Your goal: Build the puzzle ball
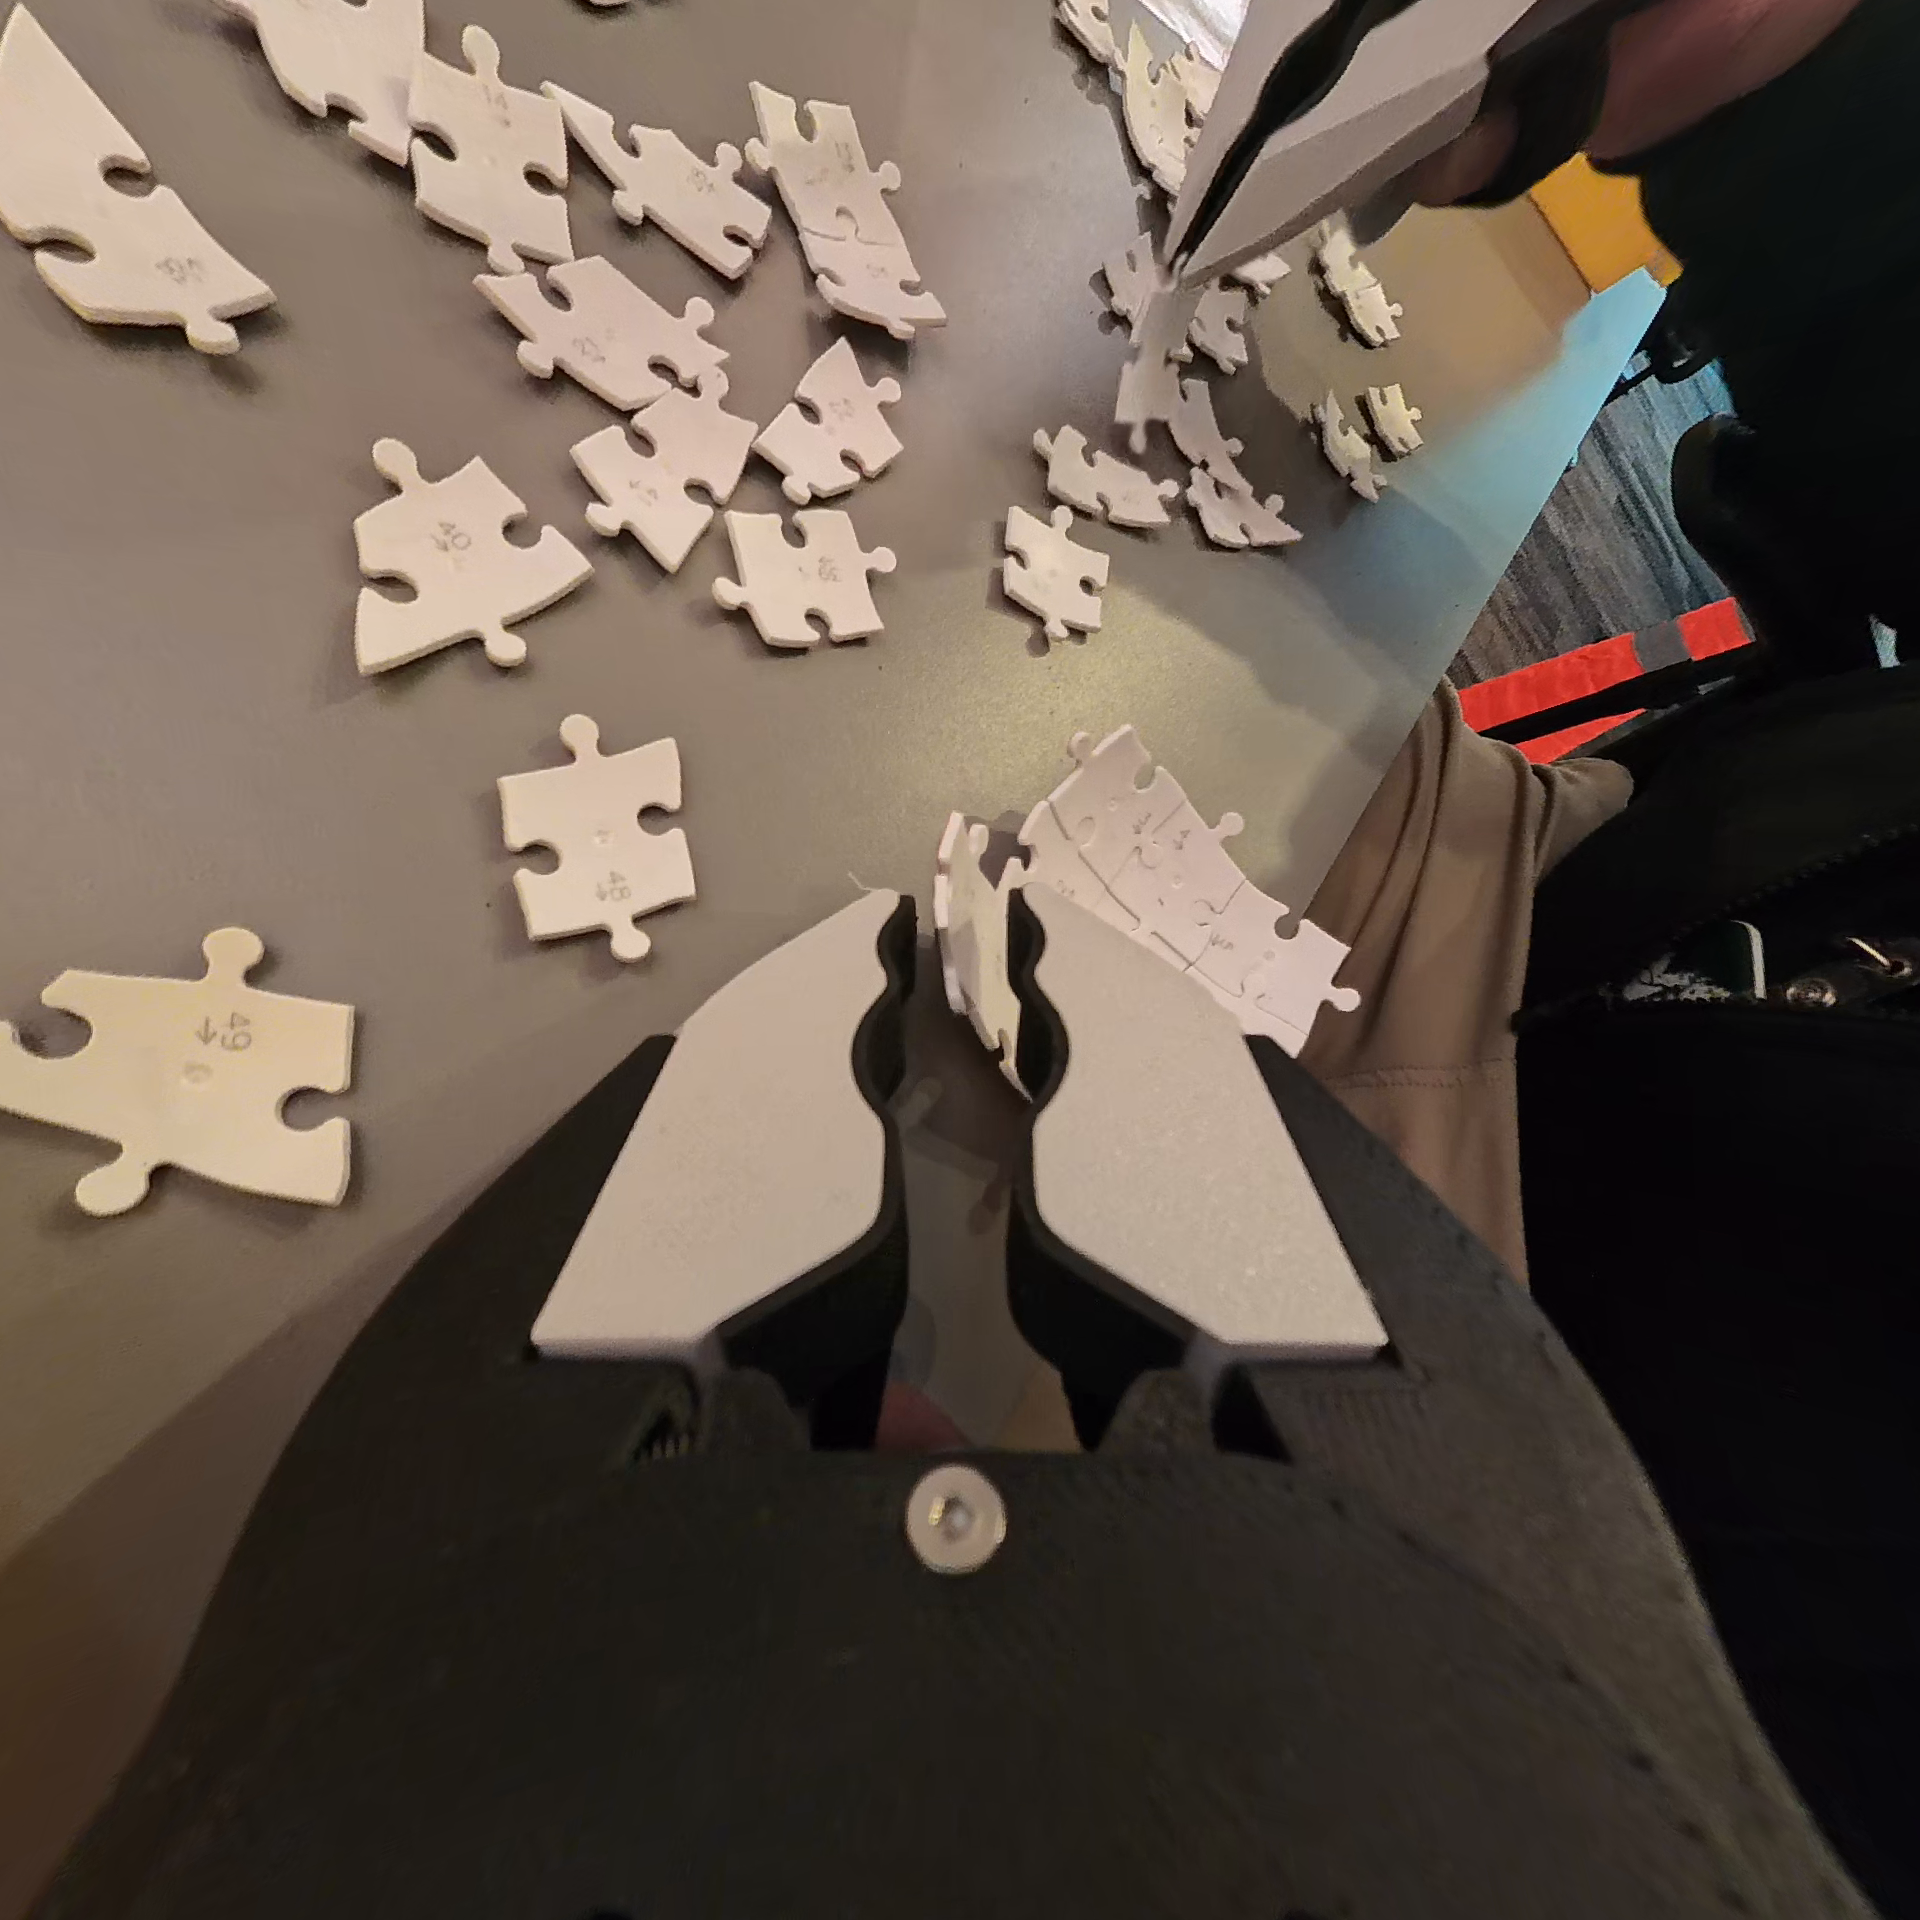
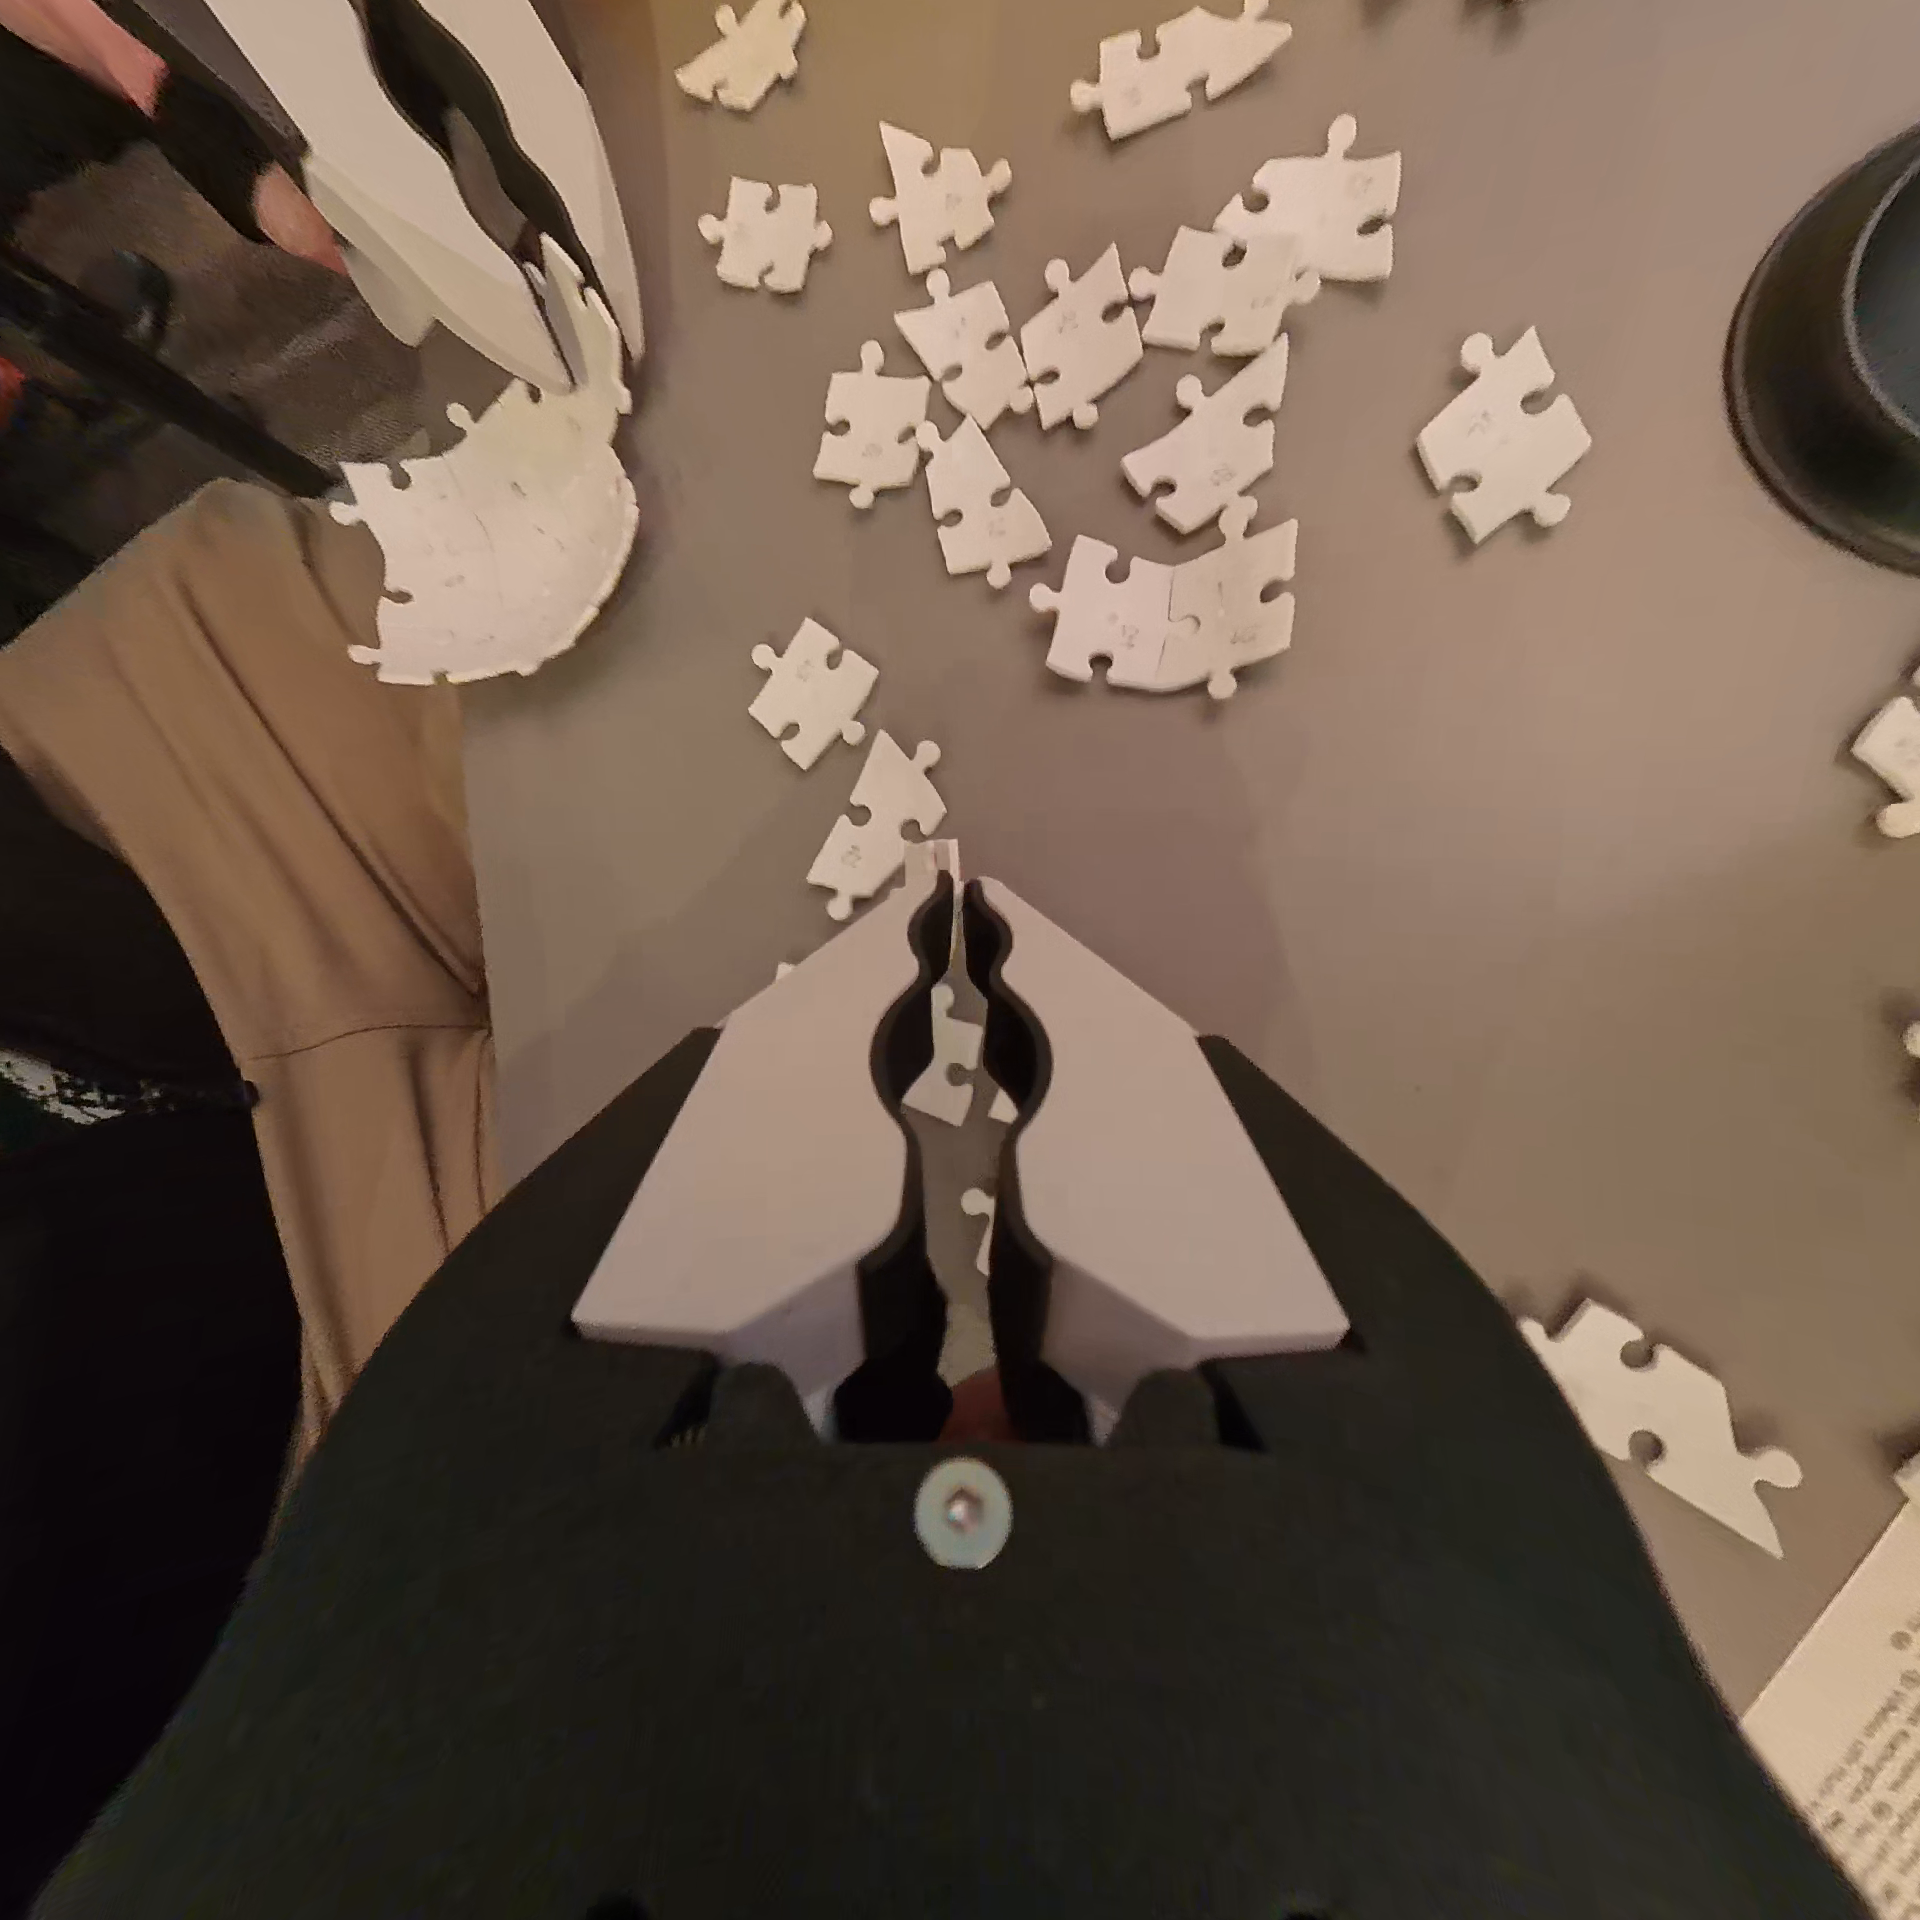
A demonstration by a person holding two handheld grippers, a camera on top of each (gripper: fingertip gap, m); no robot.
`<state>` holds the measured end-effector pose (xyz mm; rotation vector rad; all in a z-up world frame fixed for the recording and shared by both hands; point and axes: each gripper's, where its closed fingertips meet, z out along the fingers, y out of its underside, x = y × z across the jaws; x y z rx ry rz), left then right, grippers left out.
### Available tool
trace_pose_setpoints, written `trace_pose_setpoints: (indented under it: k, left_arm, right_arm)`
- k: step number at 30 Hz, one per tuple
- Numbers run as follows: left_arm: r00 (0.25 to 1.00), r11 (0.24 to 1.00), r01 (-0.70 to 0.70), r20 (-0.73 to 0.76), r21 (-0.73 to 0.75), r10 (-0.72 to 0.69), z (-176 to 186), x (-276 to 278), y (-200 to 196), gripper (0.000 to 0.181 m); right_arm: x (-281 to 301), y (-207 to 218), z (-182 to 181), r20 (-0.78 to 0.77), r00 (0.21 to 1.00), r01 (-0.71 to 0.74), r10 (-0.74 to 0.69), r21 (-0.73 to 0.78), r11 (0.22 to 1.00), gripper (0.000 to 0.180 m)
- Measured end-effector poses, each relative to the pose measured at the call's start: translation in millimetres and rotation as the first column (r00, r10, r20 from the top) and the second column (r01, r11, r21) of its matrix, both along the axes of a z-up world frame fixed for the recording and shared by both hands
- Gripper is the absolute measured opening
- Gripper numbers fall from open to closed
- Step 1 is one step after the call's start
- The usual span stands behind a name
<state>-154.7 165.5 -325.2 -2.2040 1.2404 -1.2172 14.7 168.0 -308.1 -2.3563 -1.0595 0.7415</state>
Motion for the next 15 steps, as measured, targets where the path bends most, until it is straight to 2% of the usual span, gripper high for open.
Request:
trace_pose_setpoints:
  k: [8, 15]
  left_arm:
    - [1.000, 1.000, 0.013, -0.011, 0.019, -0.013, 1.0, -2.0, -0.8, 0.018]
    - [0.999, 0.999, 0.043, -0.034, 0.032, -0.042, -1.5, 1.4, -3.9, 0.018]
  right_arm:
    - [-62.7, -0.1, 33.5, -0.137, 0.982, -0.131, 0.130, 0.002, 0.991, 0.000]
    - [-124.6, 3.8, 27.8, -0.138, 0.956, -0.265, 0.259, -0.021, 0.964, 0.000]
